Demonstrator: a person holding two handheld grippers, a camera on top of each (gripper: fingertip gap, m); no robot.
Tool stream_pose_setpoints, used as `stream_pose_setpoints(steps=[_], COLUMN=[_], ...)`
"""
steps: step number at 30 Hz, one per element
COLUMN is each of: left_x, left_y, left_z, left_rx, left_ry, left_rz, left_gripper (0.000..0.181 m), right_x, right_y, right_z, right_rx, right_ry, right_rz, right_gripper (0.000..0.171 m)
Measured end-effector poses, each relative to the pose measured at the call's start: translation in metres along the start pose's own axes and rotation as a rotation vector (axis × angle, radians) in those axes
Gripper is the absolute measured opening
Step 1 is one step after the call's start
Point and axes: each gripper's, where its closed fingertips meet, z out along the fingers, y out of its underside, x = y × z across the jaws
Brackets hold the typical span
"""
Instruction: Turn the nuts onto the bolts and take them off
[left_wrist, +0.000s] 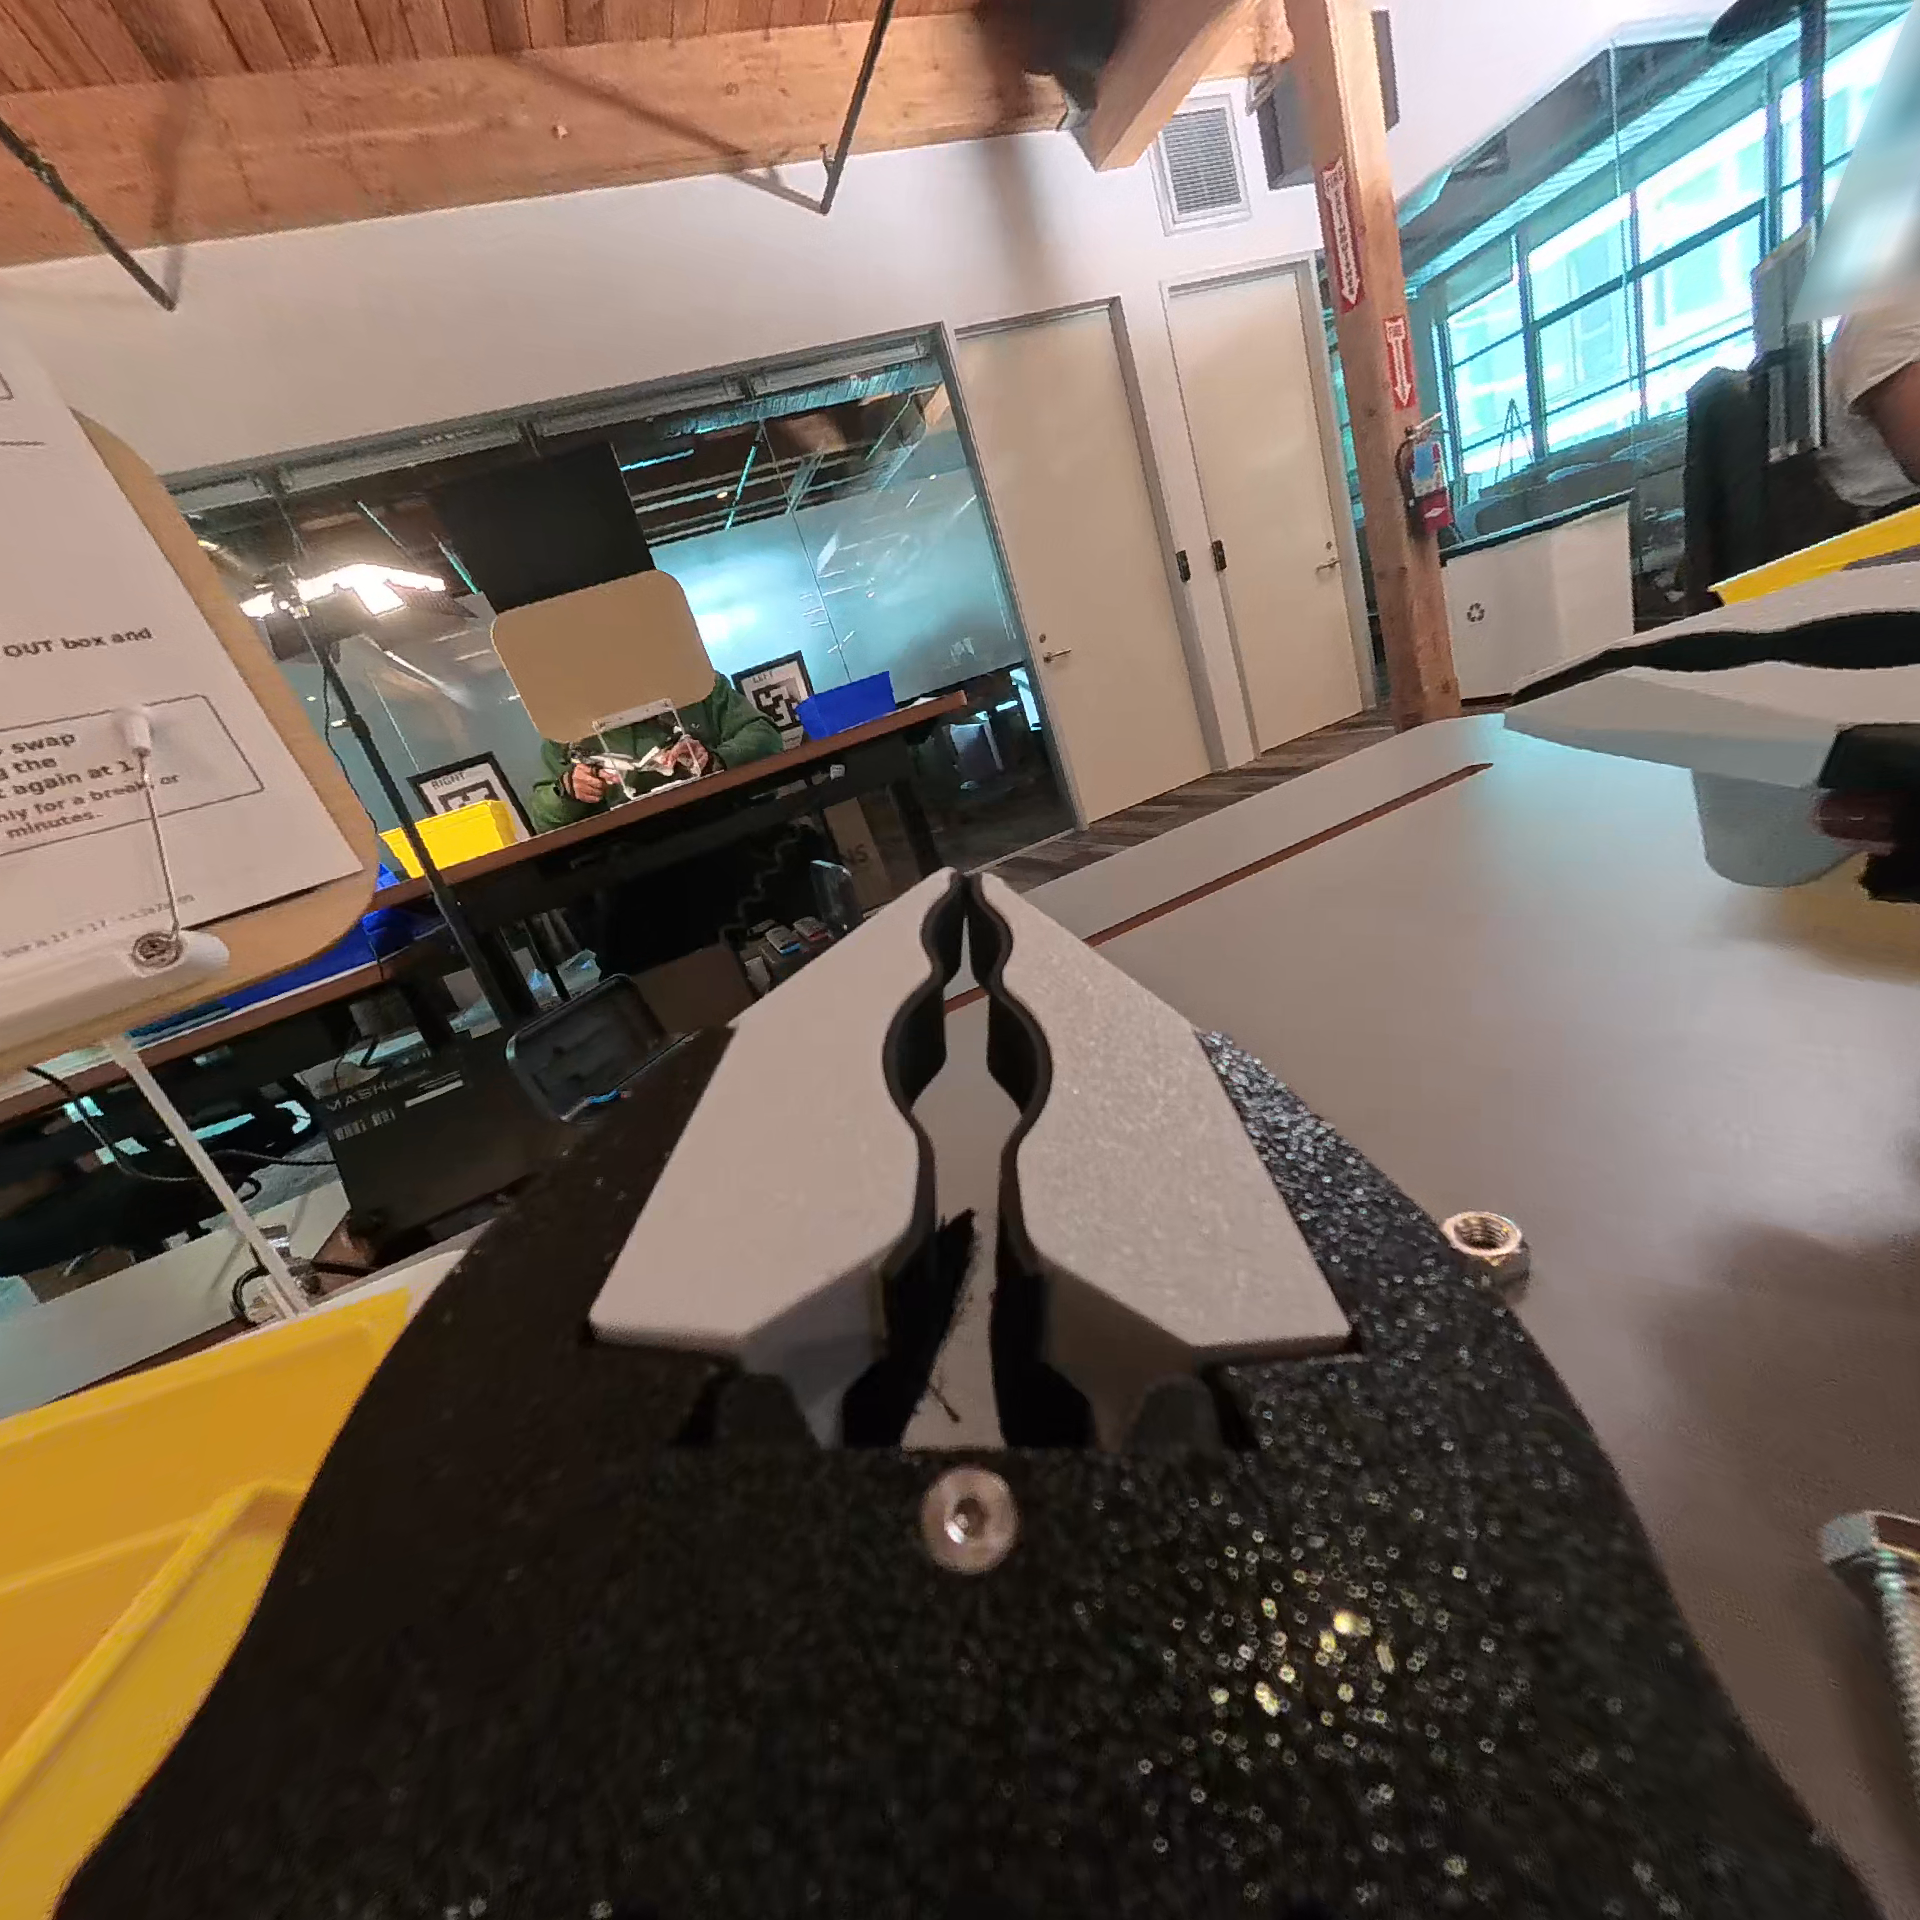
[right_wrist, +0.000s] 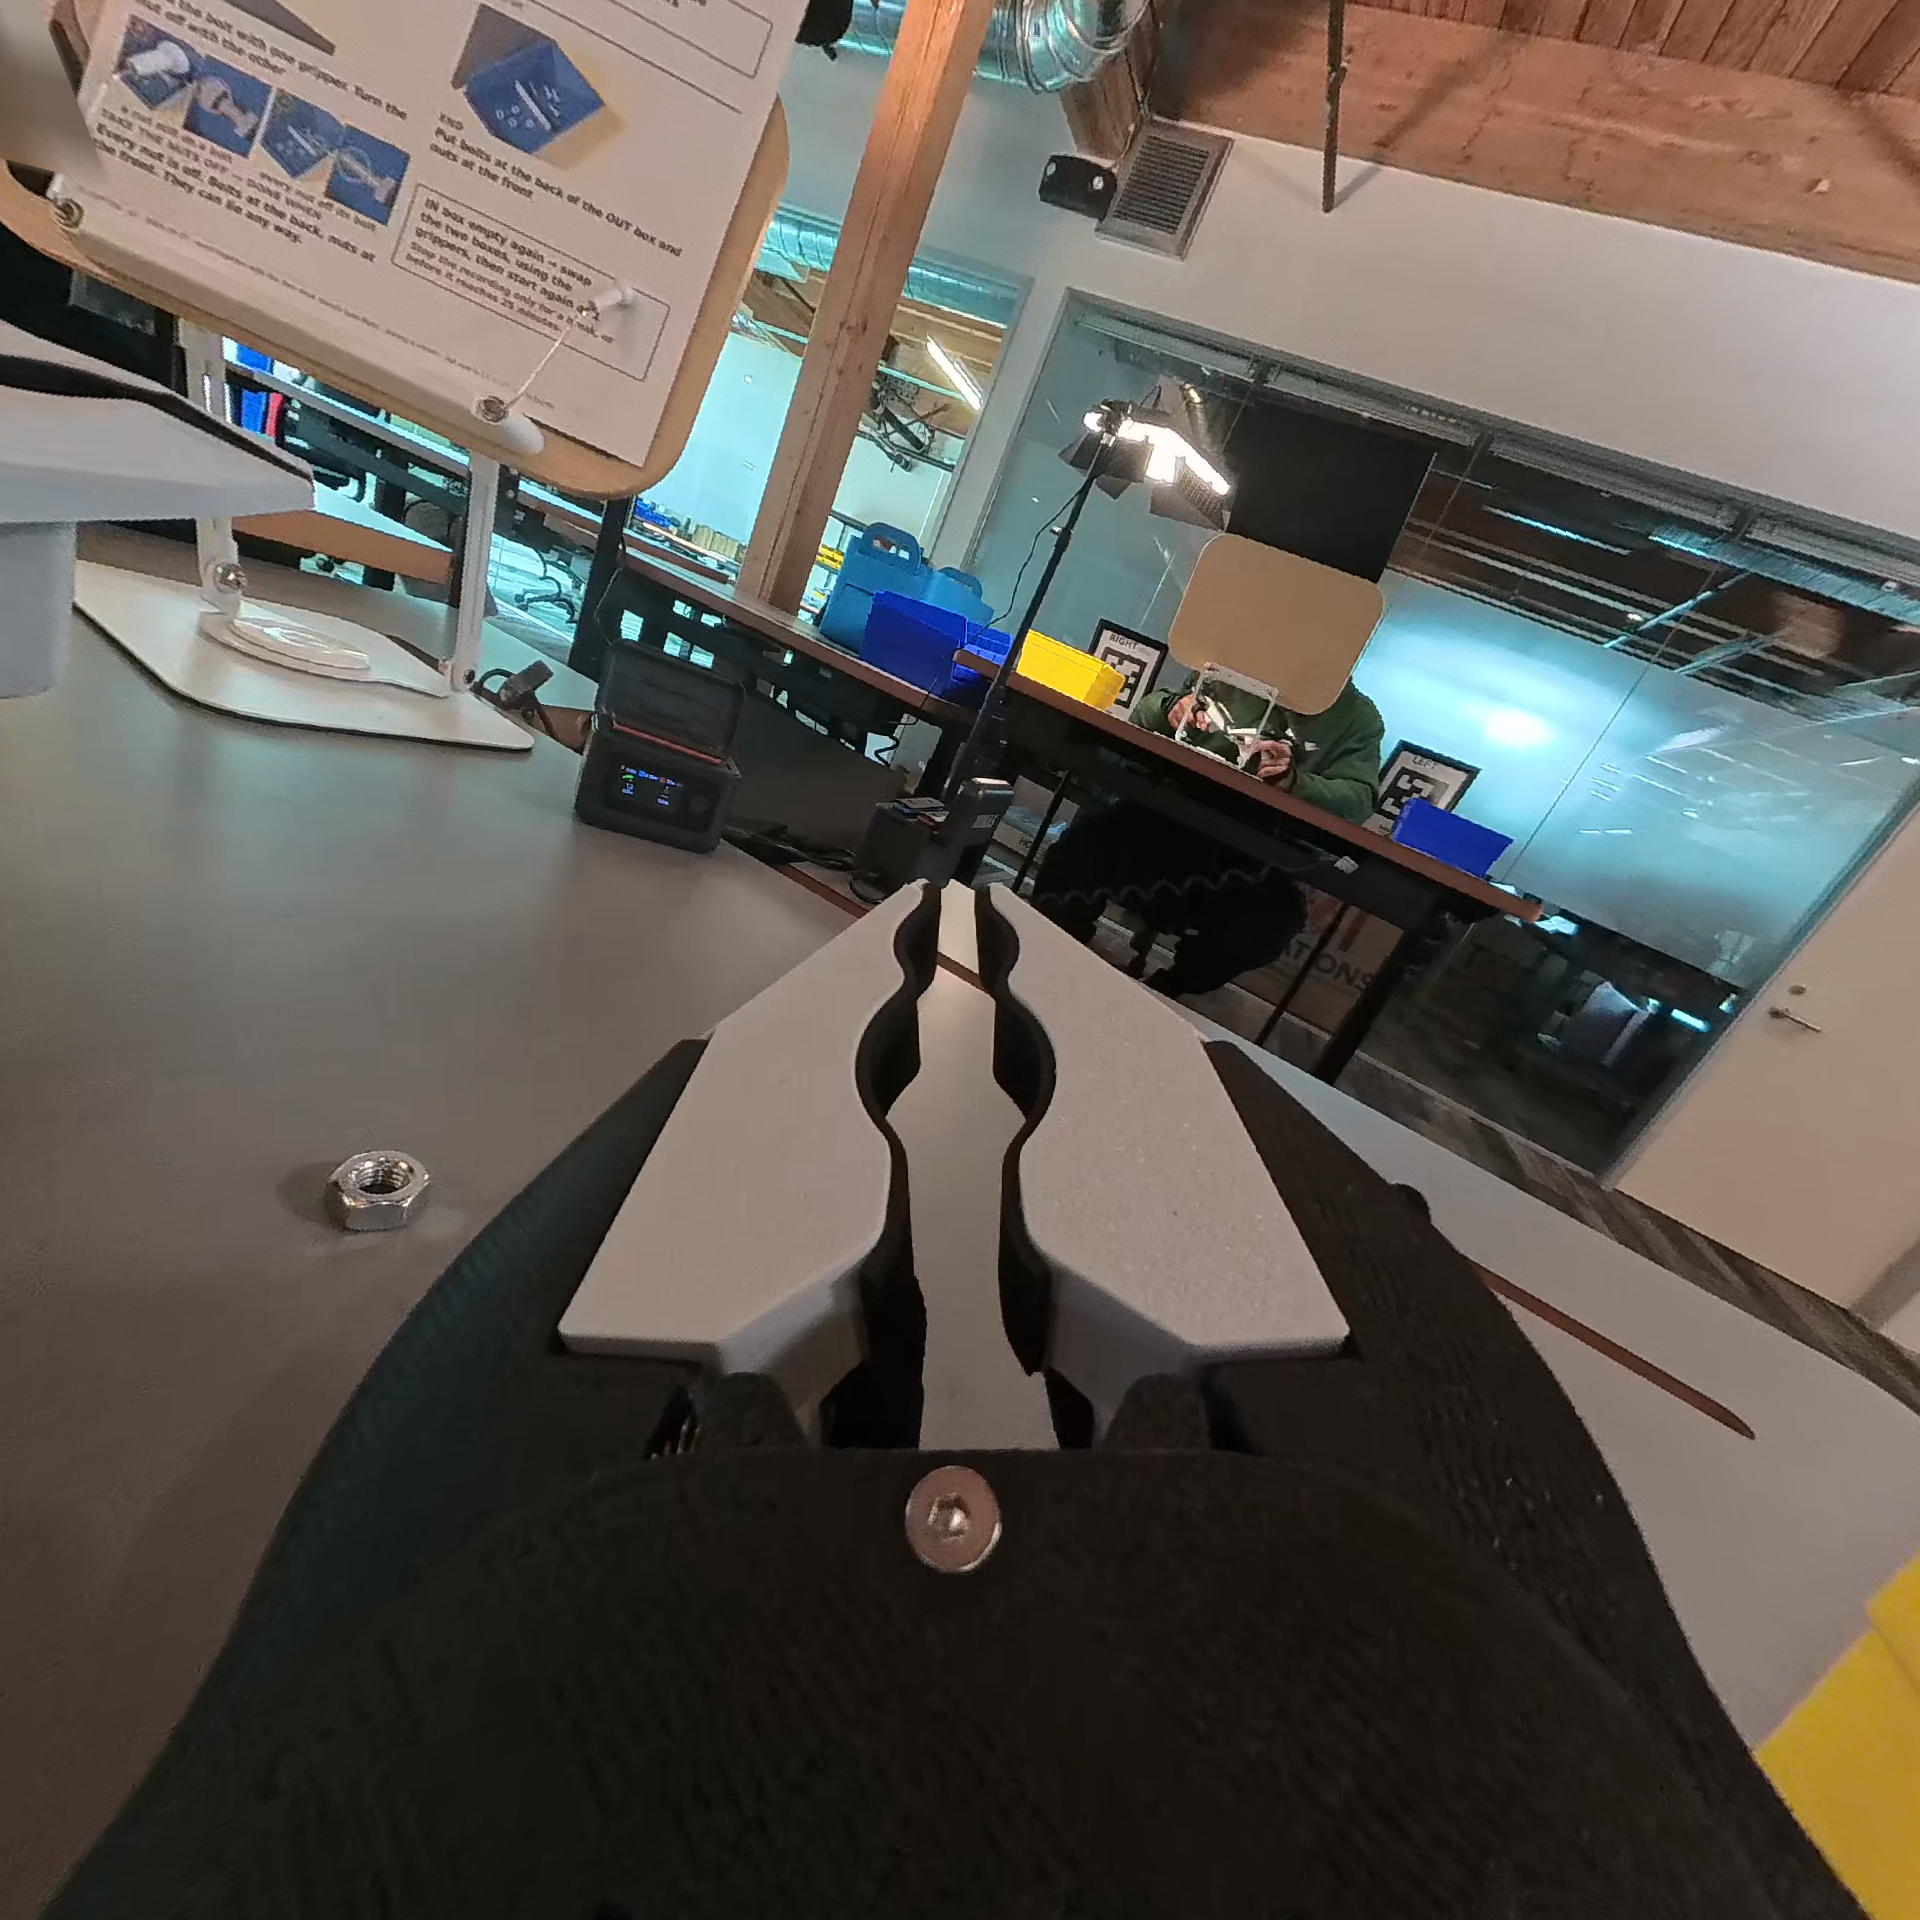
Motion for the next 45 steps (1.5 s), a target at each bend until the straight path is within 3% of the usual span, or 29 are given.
stream_pose_setpoints(steps=[12, 45], left_x=[0.032, 0.029], left_y=[0.005, 0.009], left_z=[0.004, 0.004], left_rx=[-0.045, -0.062], left_ry=[0.137, 0.146], left_rz=[0.089, 0.035], left_gripper=[0.000, 0.000], right_x=[0.000, -0.002], right_y=[0.000, 0.000], right_z=[0.000, 0.000], right_rx=[0.002, -0.002], right_ry=[-0.004, -0.025], right_rz=[0.006, 0.029], right_gripper=[0.005, 0.004])
